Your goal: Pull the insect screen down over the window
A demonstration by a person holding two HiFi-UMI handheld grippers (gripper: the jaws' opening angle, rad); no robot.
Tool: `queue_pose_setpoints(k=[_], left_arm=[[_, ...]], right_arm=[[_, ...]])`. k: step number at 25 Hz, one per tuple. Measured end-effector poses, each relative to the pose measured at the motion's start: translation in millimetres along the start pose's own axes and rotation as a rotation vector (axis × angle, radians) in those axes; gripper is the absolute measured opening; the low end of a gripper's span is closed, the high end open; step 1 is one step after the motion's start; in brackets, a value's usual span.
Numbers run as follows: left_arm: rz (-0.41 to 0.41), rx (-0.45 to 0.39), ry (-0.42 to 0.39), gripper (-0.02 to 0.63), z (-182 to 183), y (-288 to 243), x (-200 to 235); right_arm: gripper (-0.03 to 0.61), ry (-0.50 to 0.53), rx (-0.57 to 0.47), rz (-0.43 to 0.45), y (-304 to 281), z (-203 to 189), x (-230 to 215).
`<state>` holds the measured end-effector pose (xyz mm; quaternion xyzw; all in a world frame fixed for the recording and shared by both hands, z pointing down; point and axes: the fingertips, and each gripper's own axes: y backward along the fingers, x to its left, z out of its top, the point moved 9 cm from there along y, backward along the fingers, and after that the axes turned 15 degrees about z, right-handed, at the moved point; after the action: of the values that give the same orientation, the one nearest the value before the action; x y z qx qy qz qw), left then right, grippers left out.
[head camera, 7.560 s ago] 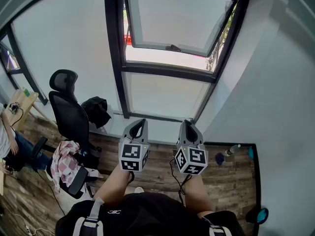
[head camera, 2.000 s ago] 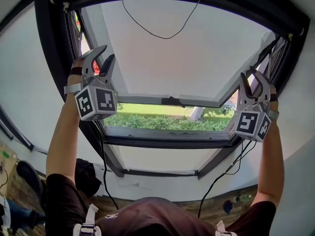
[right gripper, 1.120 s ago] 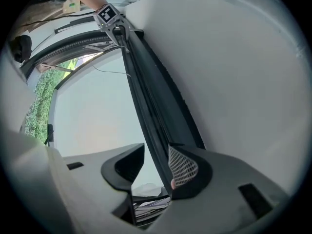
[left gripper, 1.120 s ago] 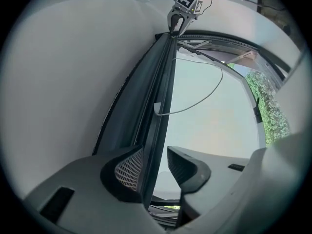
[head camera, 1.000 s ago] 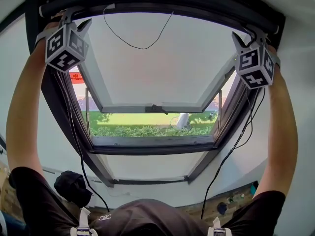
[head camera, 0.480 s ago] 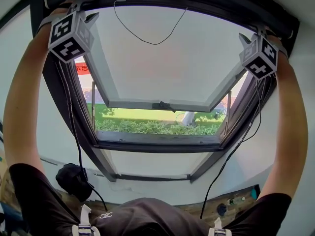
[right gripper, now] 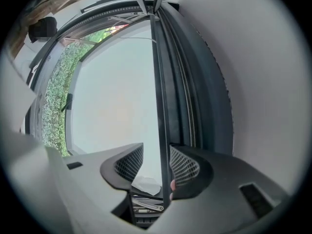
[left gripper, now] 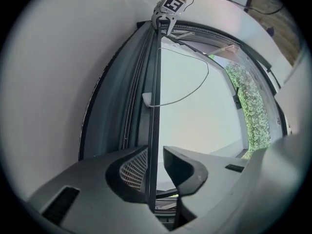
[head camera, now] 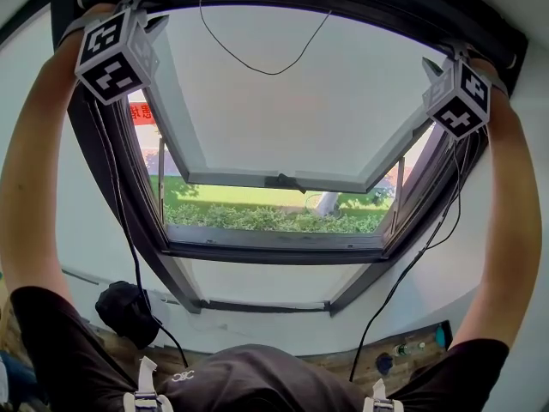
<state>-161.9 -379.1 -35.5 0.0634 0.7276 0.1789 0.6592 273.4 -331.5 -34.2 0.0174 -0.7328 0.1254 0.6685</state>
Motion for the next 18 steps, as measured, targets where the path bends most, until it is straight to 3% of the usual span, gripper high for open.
queue_pose_setpoints(k=[2, 5, 13, 18], left_arm=[[-0.019, 0.014, -0.013, 0.114, 0, 1, -1], [-0.078, 0.028, -0.018, 0.120, 4, 4, -8], [-0.205, 0.026, -0.047, 0.137, 3, 21, -39], [-0.223, 0.009, -0.034, 0.137, 1, 33, -55]], right_arm=[[0.173, 0.000, 0.009, 0.011, -1, 0, 2], [0.103, 0.012, 0.034, 0.027, 0, -2, 7], [0.124, 0.010, 0.037, 0.137, 0, -3, 38], [0.124, -0.006, -0.003, 0.169, 5, -7, 55]])
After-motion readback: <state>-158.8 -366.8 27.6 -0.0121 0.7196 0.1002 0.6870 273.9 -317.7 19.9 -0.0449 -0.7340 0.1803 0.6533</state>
